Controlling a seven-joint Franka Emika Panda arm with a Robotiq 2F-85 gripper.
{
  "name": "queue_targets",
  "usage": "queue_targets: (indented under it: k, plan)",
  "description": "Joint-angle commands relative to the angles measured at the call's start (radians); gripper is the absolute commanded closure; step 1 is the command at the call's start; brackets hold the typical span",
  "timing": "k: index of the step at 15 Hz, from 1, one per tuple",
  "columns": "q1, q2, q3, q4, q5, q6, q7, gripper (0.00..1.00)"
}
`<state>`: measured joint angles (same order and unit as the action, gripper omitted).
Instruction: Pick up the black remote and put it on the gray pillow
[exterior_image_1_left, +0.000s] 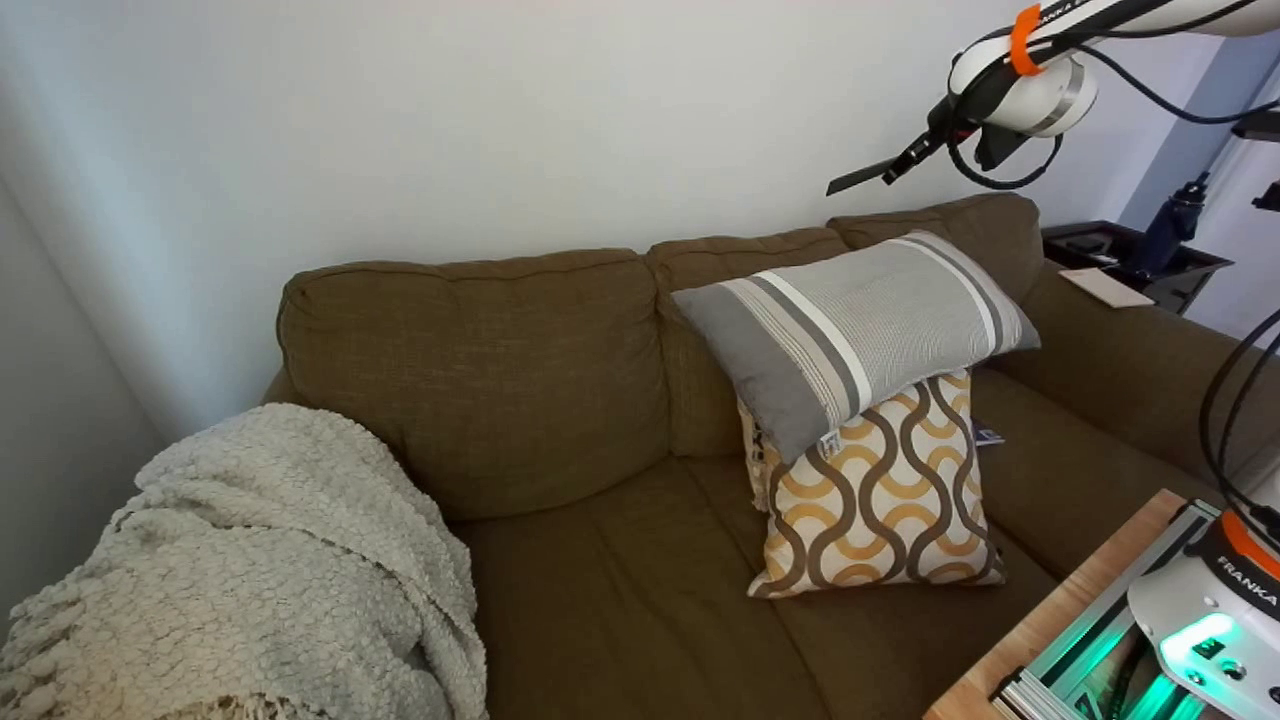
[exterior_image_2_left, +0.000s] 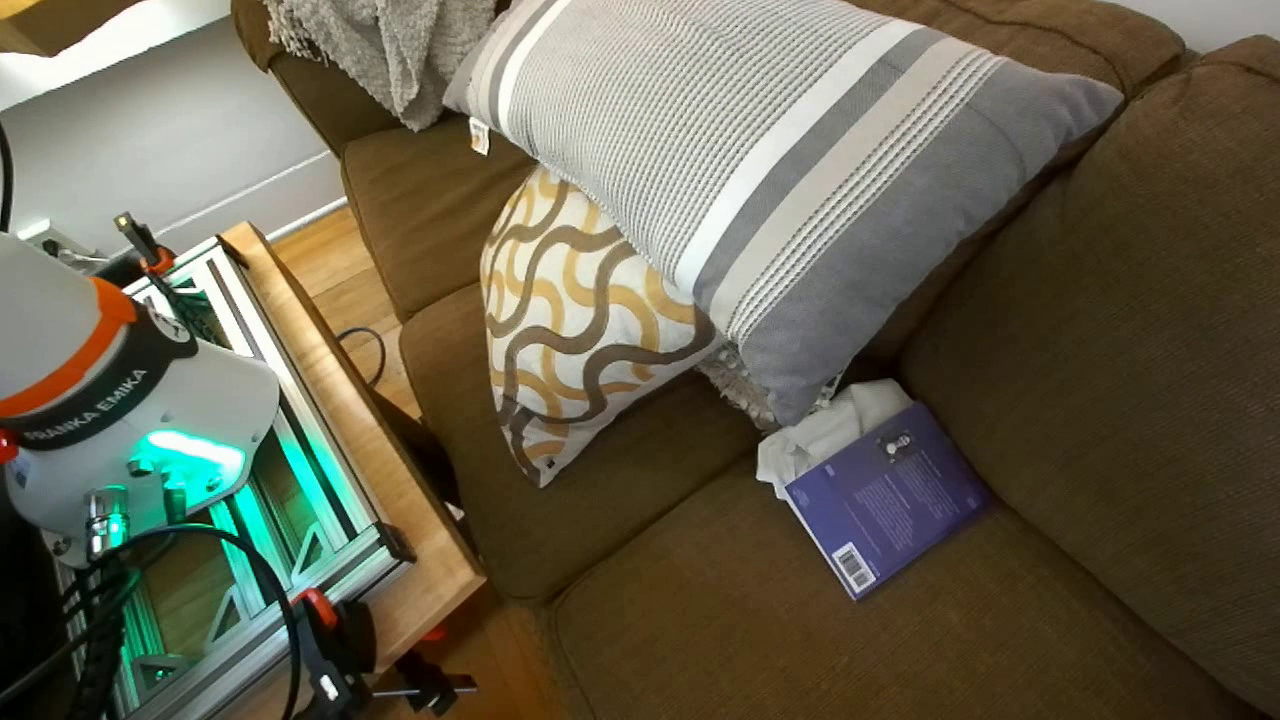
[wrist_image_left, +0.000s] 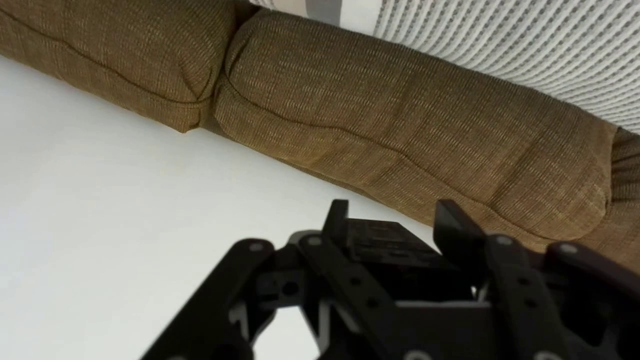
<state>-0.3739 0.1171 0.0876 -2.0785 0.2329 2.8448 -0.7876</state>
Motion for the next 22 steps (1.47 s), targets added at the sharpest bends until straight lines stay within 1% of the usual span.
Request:
queue_targets:
  k: [1,2,3,4,6,8,9,10,11,13,16,18,19,20,21,22]
  plan:
    - [0.0,0.0,0.0,0.0,0.0,0.0,0.0,0.77]
    - [-0.015,-0.004,0.036,0.015,0.088,-0.041,-0.114,0.77]
    - [-0.023,-0.014,0.061,0.014,0.148,-0.066,-0.201,0.77]
    - [-0.038,-0.037,0.094,0.005,0.187,-0.094,-0.279,0.77]
    - [-0.054,-0.088,0.134,-0.013,0.286,-0.154,-0.428,0.77]
    - [-0.061,-0.135,0.154,-0.023,0.384,-0.237,-0.569,0.77]
    - [-0.059,-0.152,0.148,-0.023,0.425,-0.291,-0.637,0.77]
    - [0.062,-0.17,0.017,-0.022,0.464,-0.349,-0.706,0.77]
    - [0.077,-0.187,-0.014,-0.025,0.491,-0.408,-0.774,0.77]
    - [0.116,-0.223,-0.096,-0.045,0.523,-0.522,-0.913,0.77]
    - [0.141,-0.237,-0.199,-0.07,0.523,-0.668,-1.124,0.77]
    - [0.145,-0.228,-0.248,-0.084,0.511,-0.732,-1.271,0.77]
    - [0.145,-0.208,-0.264,-0.085,0.497,-0.746,-1.319,0.77]
    - [0.148,-0.193,-0.268,-0.088,0.494,-0.723,-1.333,0.77]
    - [0.152,-0.204,-0.266,-0.072,0.488,-0.724,-1.266,0.52]
    - [0.15,-0.196,-0.273,-0.08,0.488,-0.724,-1.295,0.52]
